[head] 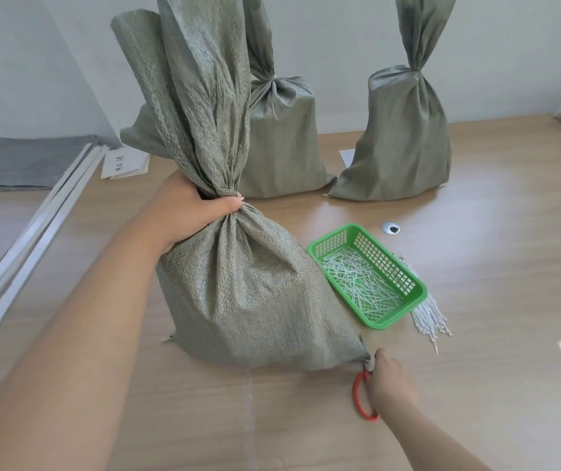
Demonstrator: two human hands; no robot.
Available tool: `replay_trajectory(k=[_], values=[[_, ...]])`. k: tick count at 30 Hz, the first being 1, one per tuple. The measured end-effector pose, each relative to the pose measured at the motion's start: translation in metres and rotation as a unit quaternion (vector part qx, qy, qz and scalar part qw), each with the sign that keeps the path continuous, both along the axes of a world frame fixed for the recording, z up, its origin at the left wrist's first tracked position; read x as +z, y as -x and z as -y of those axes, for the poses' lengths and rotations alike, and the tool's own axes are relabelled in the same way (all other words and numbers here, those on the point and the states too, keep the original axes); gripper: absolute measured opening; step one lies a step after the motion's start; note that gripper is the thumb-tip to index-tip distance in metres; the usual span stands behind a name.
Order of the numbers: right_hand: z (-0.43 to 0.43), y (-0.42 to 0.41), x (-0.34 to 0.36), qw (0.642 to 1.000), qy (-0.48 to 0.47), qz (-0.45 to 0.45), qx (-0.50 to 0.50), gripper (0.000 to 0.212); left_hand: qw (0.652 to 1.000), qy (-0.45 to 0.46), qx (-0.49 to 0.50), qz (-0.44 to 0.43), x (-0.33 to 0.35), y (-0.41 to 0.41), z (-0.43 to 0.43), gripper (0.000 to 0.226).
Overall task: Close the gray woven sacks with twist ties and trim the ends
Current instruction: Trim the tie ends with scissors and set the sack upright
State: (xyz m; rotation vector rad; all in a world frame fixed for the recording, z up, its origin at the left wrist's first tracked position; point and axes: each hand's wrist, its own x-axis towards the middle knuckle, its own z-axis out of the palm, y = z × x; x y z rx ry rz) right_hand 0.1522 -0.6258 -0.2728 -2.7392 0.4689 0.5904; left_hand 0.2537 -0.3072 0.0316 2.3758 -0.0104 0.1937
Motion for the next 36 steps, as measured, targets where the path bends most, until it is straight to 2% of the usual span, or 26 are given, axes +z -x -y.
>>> replay_trajectory(k=[2, 4, 8, 11, 13, 16, 18, 21, 25, 29, 32, 34, 36], values=[[-0.003, -0.007, 0.012, 0.996, -0.041, 0.07, -0.02, 0.023, 1.0, -0.002, -0.009, -0.011, 0.001, 0.0, -0.002, 0.029], [-0.01, -0.017, 0.032, 0.98, -0.118, 0.16, -0.027, 0.035, 0.999, 0.0, -0.022, -0.023, 0.003, -0.001, -0.004, 0.031], [-0.038, -0.042, 0.093, 0.914, -0.243, 0.323, -0.024, 0.03, 0.998, -0.049, -0.031, -0.031, 0.017, -0.002, -0.003, 0.055], [-0.064, -0.048, 0.145, 0.851, -0.384, 0.359, -0.003, 0.025, 0.995, -0.072, -0.038, -0.057, 0.026, 0.001, -0.004, 0.058], [-0.077, -0.046, 0.17, 0.823, -0.457, 0.331, 0.058, 0.043, 0.995, -0.068, -0.04, -0.067, 0.028, 0.003, -0.008, 0.049], [-0.088, -0.046, 0.183, 0.82, -0.473, 0.292, 0.138, 0.067, 0.997, -0.05, -0.029, -0.046, 0.026, 0.014, -0.02, 0.039], [-0.093, -0.046, 0.184, 0.821, -0.477, 0.28, 0.141, 0.075, 0.998, 0.049, -0.015, -0.022, 0.015, 0.024, -0.039, 0.045], [-0.095, -0.044, 0.182, 0.821, -0.483, 0.281, 0.113, 0.078, 0.98, 0.195, -0.002, 0.021, -0.021, 0.039, -0.073, 0.066], [-0.096, -0.043, 0.18, 0.824, -0.489, 0.267, 0.105, 0.081, 0.969, 0.247, 0.023, -0.001, -0.082, 0.063, -0.095, 0.111], [-0.099, -0.042, 0.182, 0.816, -0.51, 0.249, 0.115, 0.065, 0.951, 0.298, -0.019, -0.081, -0.133, 0.071, -0.103, 0.123], [-0.101, -0.044, 0.176, 0.826, -0.494, 0.244, 0.12, 0.065, 0.938, 0.327, -0.015, -0.113, -0.151, 0.07, -0.1, 0.134], [-0.103, -0.044, 0.168, 0.834, -0.483, 0.241, 0.117, 0.071, 0.934, 0.333, -0.023, -0.124, -0.157, 0.068, -0.099, 0.13], [-0.107, -0.044, 0.164, 0.83, -0.486, 0.251, 0.108, 0.068, 0.933, 0.338, -0.017, -0.122, -0.159, 0.064, -0.096, 0.126]])
